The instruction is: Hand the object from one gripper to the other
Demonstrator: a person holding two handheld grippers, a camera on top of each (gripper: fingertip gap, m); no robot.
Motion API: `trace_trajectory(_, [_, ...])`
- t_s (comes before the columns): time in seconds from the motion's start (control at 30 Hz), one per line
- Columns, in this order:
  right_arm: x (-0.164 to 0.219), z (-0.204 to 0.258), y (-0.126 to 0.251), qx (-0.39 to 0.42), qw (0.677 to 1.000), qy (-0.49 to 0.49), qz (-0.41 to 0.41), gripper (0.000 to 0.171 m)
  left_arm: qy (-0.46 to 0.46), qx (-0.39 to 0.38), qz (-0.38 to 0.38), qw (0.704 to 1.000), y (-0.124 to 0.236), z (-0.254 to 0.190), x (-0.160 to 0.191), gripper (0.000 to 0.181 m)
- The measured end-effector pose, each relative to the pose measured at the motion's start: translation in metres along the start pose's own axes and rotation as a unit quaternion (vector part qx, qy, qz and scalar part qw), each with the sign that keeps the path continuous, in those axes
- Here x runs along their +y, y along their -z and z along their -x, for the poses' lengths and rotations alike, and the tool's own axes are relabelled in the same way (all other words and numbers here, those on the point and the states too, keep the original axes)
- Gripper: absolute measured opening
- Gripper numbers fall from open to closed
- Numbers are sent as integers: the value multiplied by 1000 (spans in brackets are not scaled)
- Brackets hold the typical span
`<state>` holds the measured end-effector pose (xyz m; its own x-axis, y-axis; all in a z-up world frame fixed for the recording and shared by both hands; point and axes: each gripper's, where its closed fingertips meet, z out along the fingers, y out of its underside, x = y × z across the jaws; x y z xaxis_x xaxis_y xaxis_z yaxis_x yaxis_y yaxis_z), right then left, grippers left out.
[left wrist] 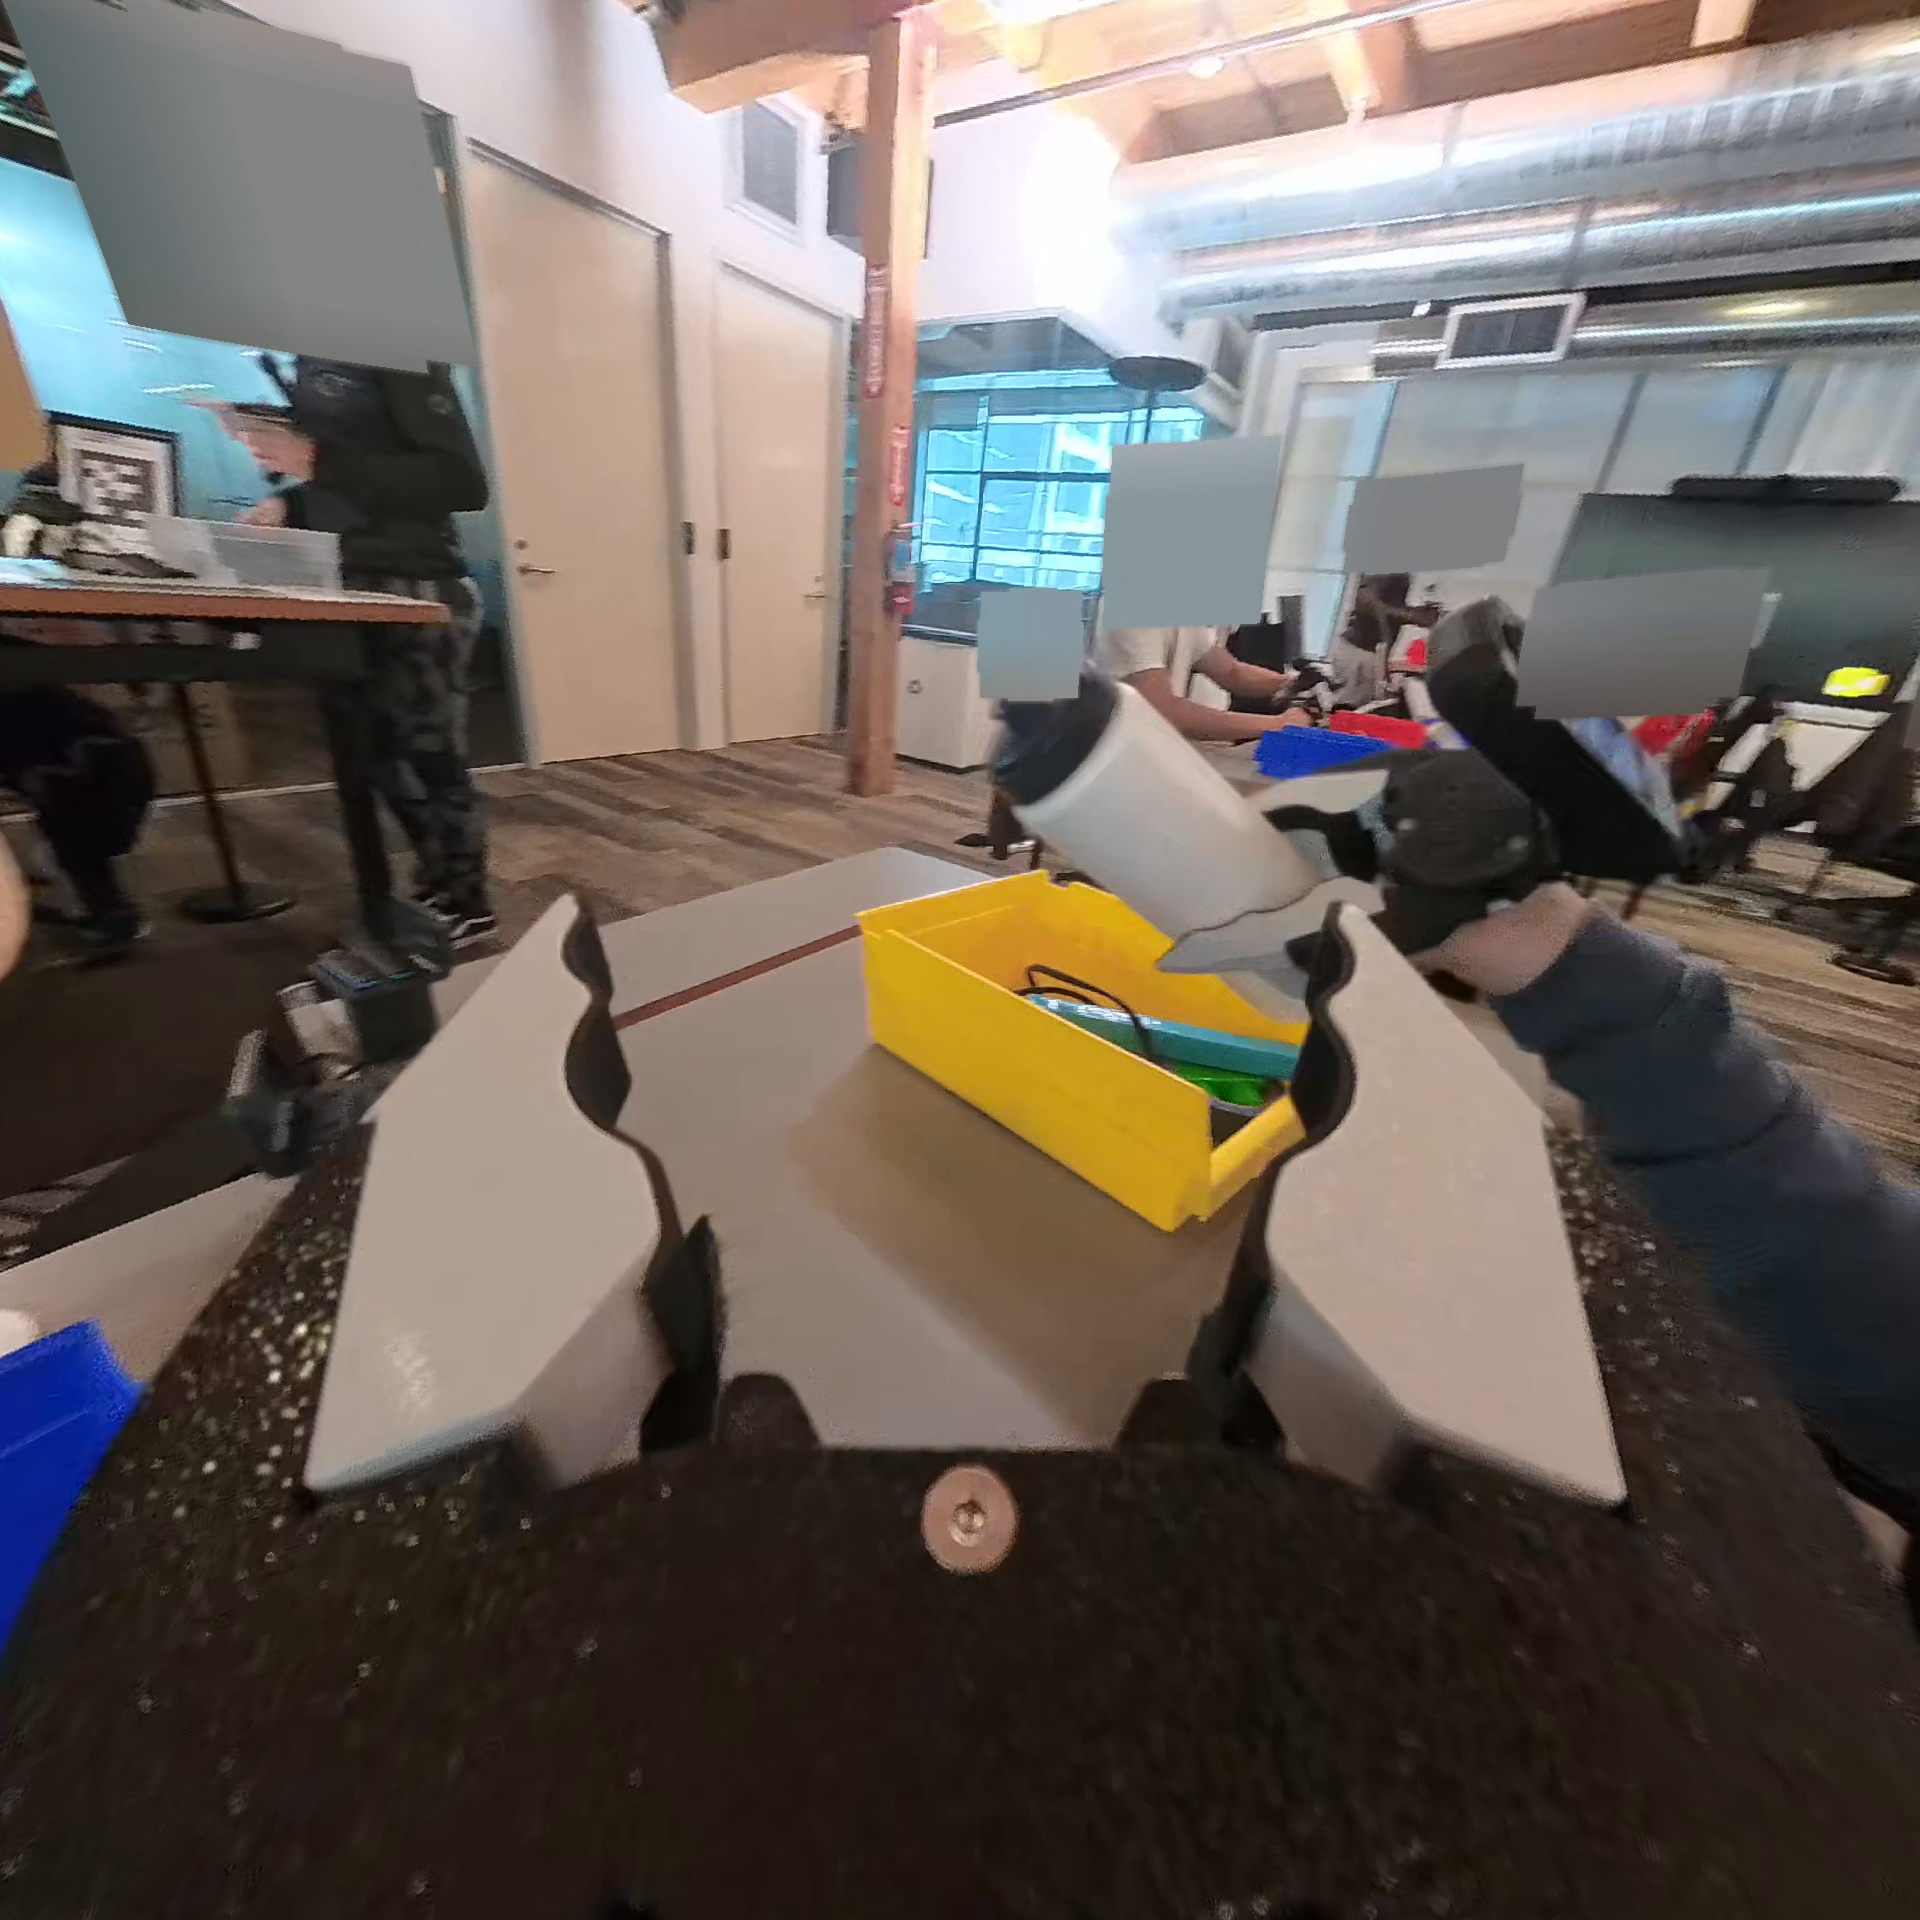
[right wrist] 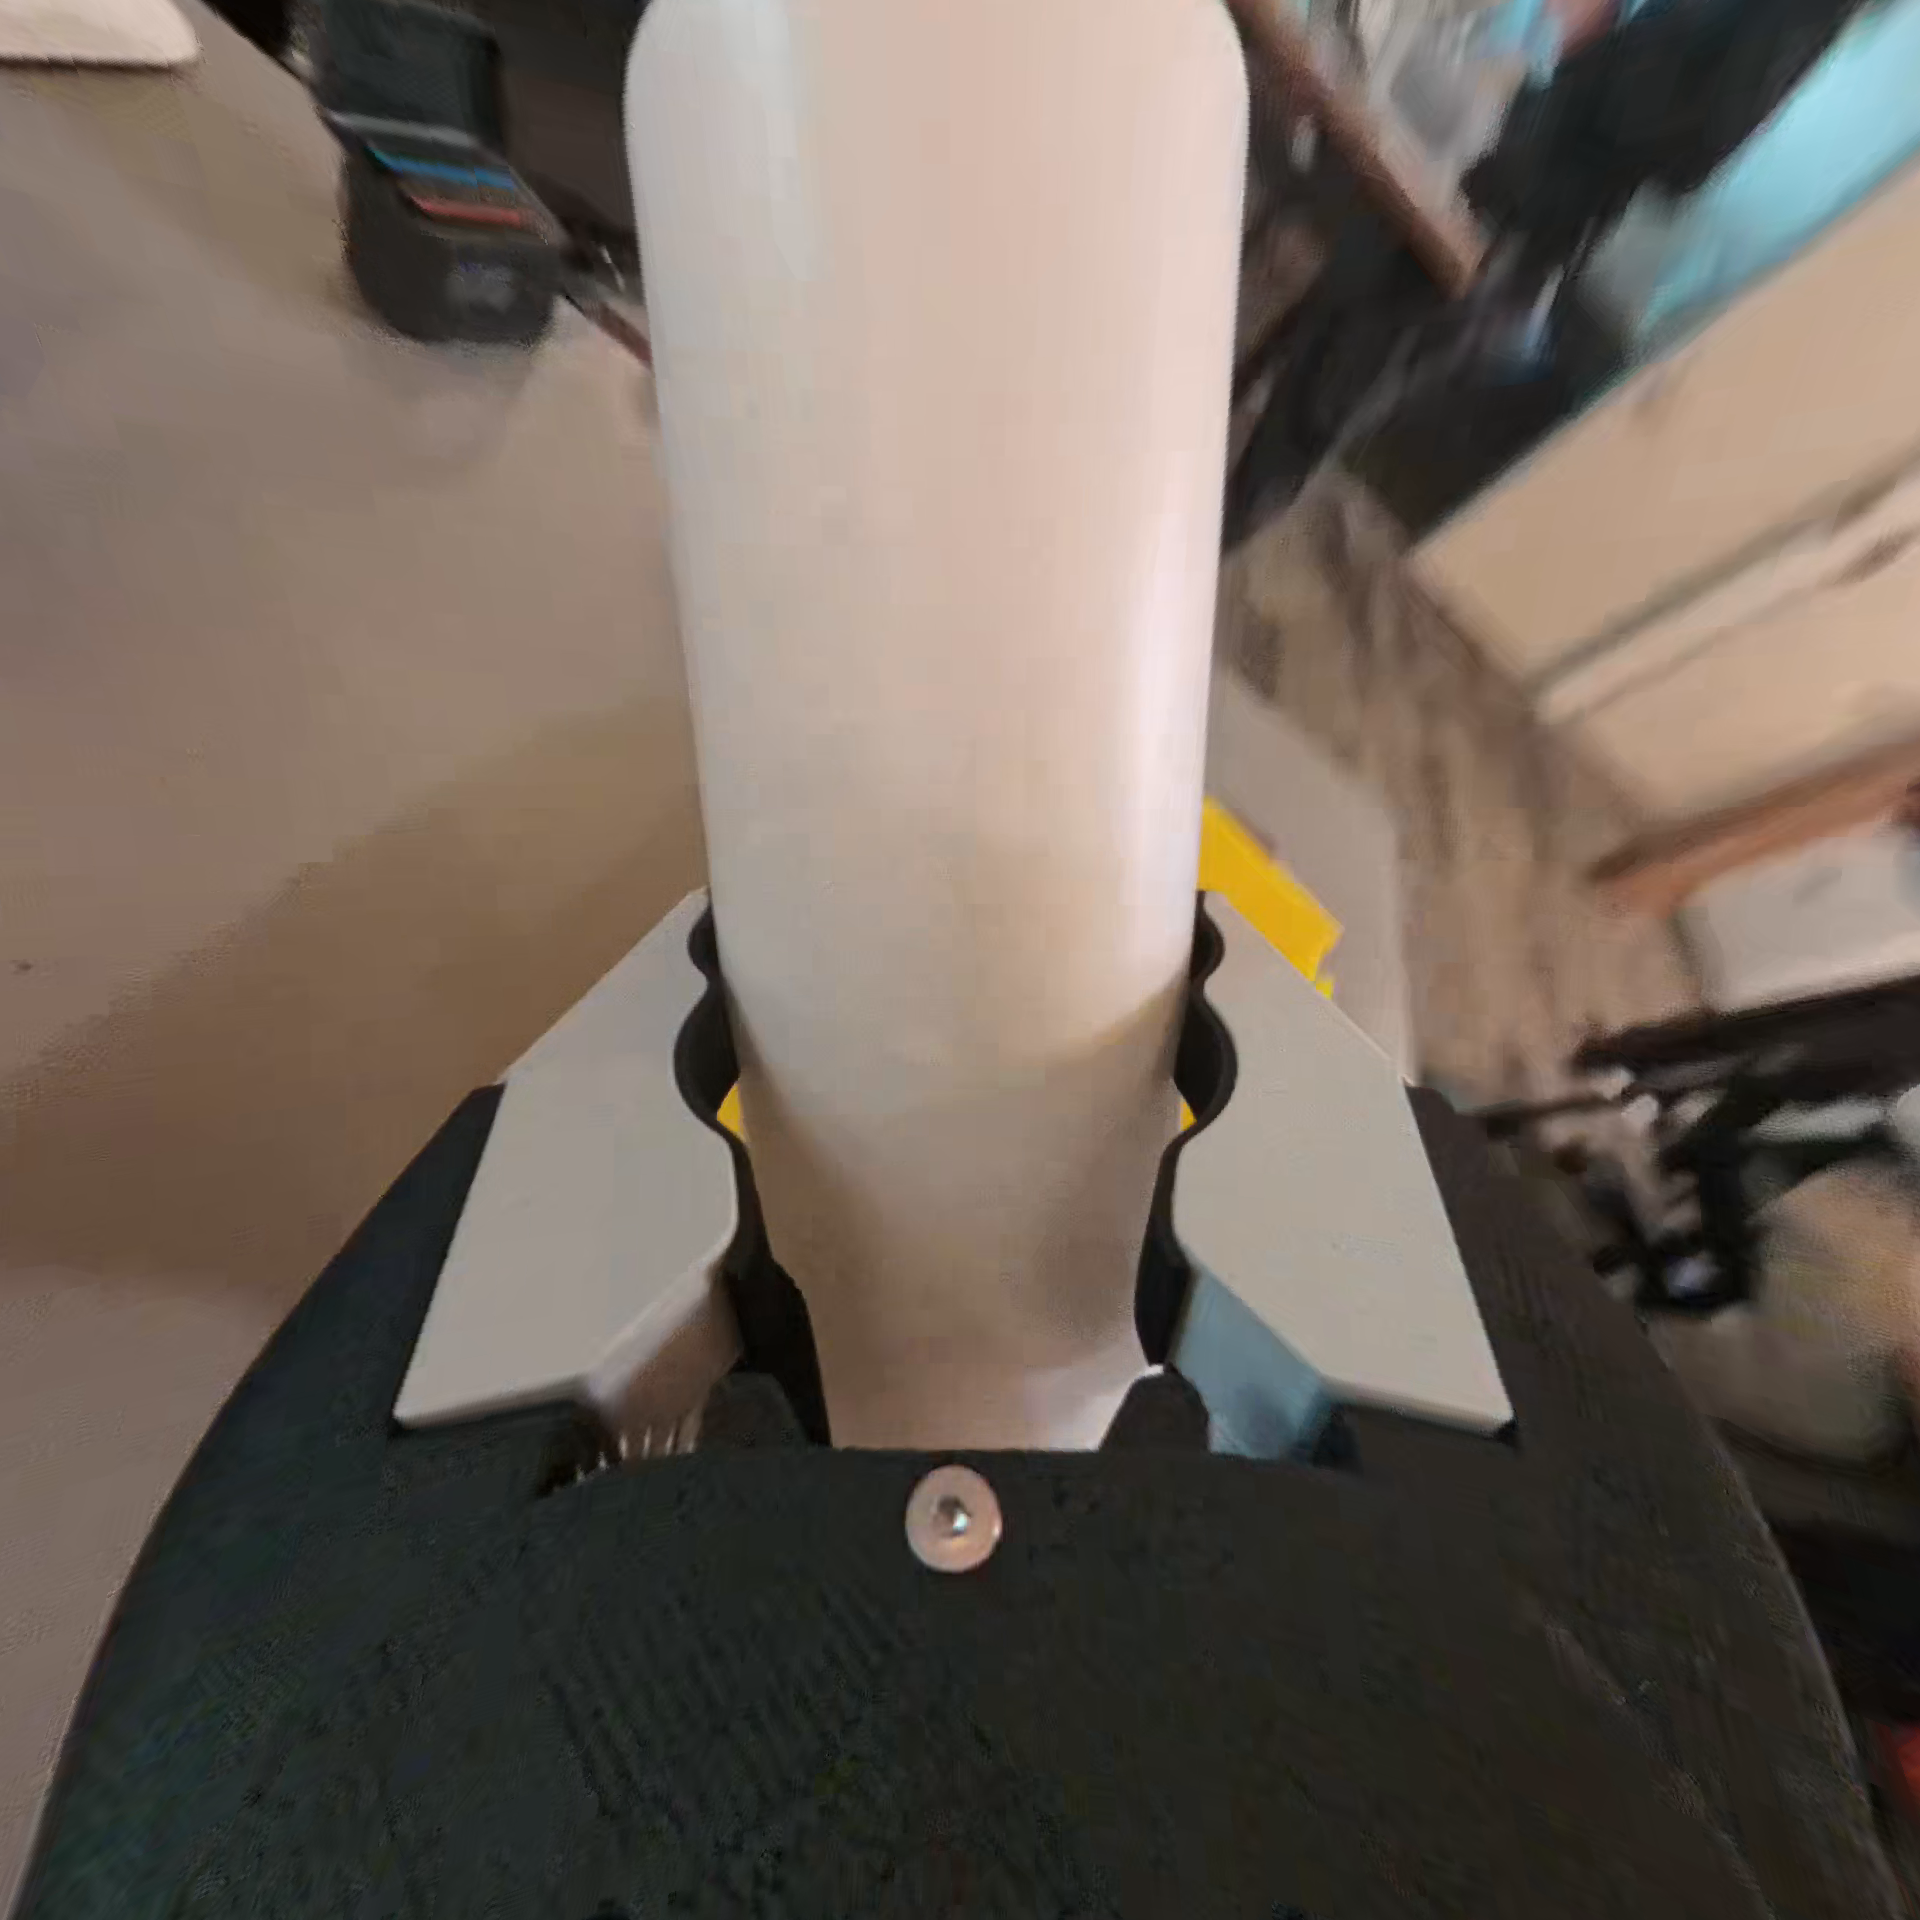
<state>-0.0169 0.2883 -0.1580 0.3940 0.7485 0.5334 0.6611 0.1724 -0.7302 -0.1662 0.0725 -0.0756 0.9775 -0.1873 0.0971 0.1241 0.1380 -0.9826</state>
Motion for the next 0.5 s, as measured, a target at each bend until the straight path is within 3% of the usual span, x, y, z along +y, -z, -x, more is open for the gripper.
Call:
trace_trajectory(0.2, [77, -39, -30, -31, 986, -133, 96, 85, -10, -82, 24, 996, 23, 32, -12, 128])
trace_trajectory(0.5, [117, -27, -63, -47, 975, -162, 148, 86, -23, -241, 69, 968, 89, 93, -30, 128])
